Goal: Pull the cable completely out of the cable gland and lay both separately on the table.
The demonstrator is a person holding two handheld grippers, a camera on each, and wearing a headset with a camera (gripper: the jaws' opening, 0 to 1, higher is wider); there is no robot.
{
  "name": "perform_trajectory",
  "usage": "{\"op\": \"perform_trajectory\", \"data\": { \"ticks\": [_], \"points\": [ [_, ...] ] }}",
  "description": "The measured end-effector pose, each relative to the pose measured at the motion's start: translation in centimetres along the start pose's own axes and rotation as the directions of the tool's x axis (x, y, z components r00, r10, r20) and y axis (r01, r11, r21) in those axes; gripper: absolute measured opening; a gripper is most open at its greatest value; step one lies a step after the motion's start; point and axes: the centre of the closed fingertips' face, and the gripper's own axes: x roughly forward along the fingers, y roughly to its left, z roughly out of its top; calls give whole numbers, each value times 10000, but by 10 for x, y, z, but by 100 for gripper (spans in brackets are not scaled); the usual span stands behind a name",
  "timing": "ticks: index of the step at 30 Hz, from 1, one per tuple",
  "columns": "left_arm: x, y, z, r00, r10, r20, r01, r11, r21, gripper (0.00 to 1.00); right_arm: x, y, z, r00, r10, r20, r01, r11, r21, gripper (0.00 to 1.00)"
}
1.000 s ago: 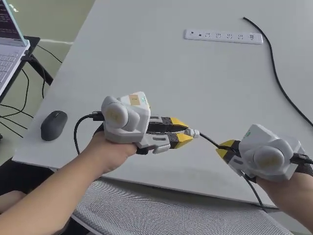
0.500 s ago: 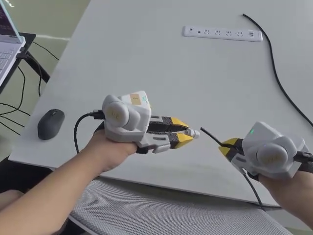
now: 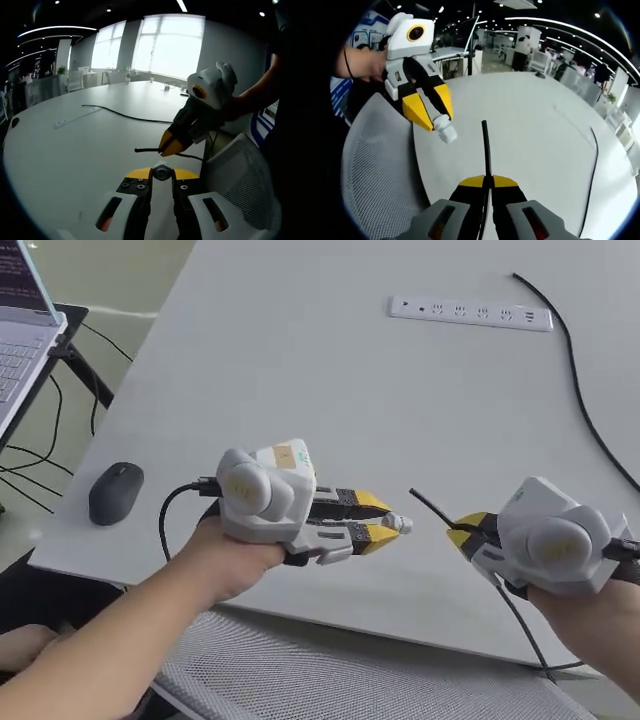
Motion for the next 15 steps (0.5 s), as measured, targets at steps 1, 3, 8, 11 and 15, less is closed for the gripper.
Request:
{"op": "perform_trajectory", "data": {
  "ticks": [1,3,8,11,15],
  "points": [
    [-3,1,-2,10000,9,-35,-9,10000,7,15,2,0,3,10000,-3,9,3,10000,-9,0],
    [-8,4,-5,10000,61,-49,-61,10000,-53,15,6,0,9,10000,-57,-1,57,9998,-179,0],
    [-18,7,-14,10000,28,-89,-29,9998,-201,15,17,-2,24,9998,-211,-2,211,9998,-54,0],
    [-24,9,-19,9999,-3,-128,0,9997,-243,15,22,-4,29,9993,-326,-157,323,9992,-219,0],
    [-30,10,-25,9997,-80,-219,73,9996,-278,15,28,-7,40,9984,-491,-291,478,9979,-428,0]
  ]
}}
